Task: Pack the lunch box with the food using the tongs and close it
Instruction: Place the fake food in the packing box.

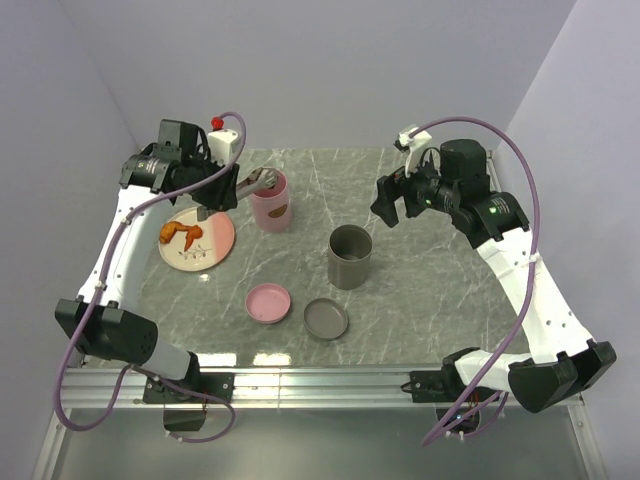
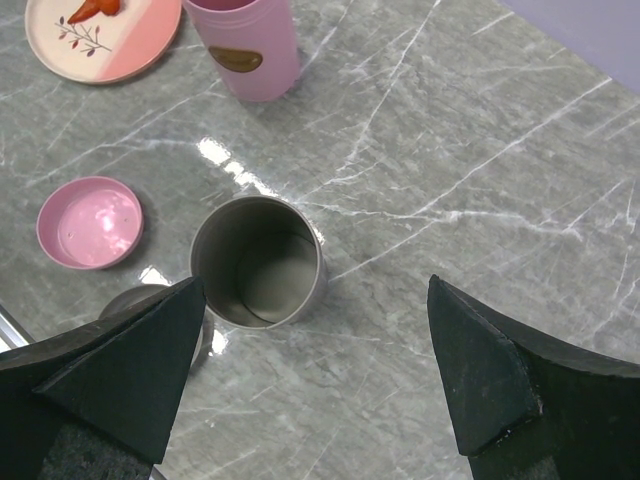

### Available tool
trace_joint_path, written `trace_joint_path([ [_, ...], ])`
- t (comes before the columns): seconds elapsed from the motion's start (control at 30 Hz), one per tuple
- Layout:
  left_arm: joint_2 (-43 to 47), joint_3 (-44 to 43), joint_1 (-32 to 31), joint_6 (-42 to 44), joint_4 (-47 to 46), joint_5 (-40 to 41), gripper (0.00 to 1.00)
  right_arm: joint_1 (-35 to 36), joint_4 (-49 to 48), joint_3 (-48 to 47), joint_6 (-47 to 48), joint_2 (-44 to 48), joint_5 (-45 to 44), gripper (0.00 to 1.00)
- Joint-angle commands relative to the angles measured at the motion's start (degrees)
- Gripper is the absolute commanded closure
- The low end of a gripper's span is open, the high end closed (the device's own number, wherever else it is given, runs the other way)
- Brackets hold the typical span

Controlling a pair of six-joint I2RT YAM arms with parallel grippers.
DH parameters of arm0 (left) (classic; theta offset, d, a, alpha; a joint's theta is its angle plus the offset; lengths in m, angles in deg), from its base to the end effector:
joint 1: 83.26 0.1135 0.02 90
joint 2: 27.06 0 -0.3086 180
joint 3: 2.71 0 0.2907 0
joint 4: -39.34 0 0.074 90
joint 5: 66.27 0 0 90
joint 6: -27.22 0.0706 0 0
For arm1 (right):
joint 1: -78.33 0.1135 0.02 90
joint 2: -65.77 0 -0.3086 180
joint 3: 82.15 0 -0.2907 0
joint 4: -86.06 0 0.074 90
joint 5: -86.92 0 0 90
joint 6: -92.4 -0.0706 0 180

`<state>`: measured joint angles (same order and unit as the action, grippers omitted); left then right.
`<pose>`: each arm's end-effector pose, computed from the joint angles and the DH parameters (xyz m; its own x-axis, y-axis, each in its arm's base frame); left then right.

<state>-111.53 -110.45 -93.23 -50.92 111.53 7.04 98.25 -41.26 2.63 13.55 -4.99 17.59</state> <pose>0.3416 -0.0806 0.4288 -0.6543 0.3149 -0.6876 0.4968 0.8645 -0.0768 0.2795 0.1278 0.4590 -0.3180 -0.3077 -0.8968 -0.6856 0.7279 -0.0066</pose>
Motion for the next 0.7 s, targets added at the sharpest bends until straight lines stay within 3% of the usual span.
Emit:
trace_joint_path([
  [0.0, -0.52, -3.66, -0.22, -1.57, -3.49, 1.30, 0.54, -0.67, -1.22, -0.63, -0.52, 1.59, 0.69, 0.01],
  [0.2, -2.02, -6.12, -0.13, -1.93, -3.23, 1.75, 0.45, -0.67, -1.31, -0.54, -0.61, 1.50, 0.87, 0.01],
  [0.4, 0.17, -7.18, 1.88, -1.84, -2.27, 2.01, 0.44, -0.76, -1.31, -0.19, -0.26, 1.68, 0.69, 0.01],
  [0.67, 5.54, 0.02, 20.41, 5.44, 2.13, -4.93, 0.44, -0.76, -1.75, 0.43, -0.35, 1.07, 1.57, 0.01],
])
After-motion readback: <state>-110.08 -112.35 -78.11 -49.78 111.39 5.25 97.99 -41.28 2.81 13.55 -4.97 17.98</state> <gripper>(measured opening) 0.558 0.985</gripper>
